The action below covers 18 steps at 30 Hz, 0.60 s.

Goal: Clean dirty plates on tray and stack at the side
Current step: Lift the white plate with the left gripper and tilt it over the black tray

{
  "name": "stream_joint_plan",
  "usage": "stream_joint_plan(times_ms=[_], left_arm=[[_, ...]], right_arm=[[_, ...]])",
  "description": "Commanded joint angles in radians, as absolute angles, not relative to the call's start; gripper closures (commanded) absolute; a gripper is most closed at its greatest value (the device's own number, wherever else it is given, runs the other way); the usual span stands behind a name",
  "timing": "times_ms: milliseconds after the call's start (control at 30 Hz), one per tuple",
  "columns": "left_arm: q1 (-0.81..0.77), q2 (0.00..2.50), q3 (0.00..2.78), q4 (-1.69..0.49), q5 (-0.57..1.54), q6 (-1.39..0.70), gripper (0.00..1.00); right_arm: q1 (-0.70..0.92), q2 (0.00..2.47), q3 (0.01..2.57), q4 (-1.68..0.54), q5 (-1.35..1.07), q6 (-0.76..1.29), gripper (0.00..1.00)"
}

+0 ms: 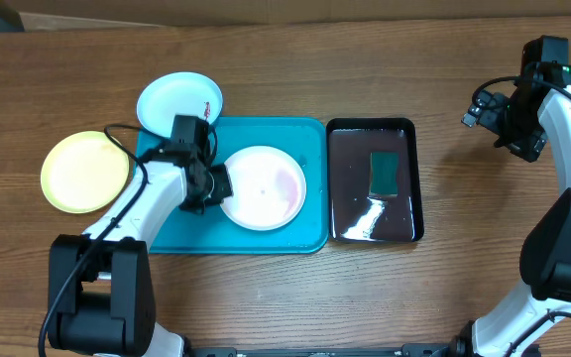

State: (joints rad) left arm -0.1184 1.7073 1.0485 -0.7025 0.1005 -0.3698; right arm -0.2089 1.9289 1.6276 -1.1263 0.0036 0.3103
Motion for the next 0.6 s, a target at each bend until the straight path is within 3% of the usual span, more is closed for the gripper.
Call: stream_joint_plan(times_ms=[0,567], left_arm=[[-0.123,1.684,1.156,-0.740,0.041,-0.336,0.96],[-0.144,1.669,1.420,-0.787,-0.035,-0.270,0.96]], right_arm=[[-0.211,1.919,1.637,-1.123,-0.002,0.311,0.00],[-0.211,1.919,1.637,-1.123,-0.002,0.311,0.00]])
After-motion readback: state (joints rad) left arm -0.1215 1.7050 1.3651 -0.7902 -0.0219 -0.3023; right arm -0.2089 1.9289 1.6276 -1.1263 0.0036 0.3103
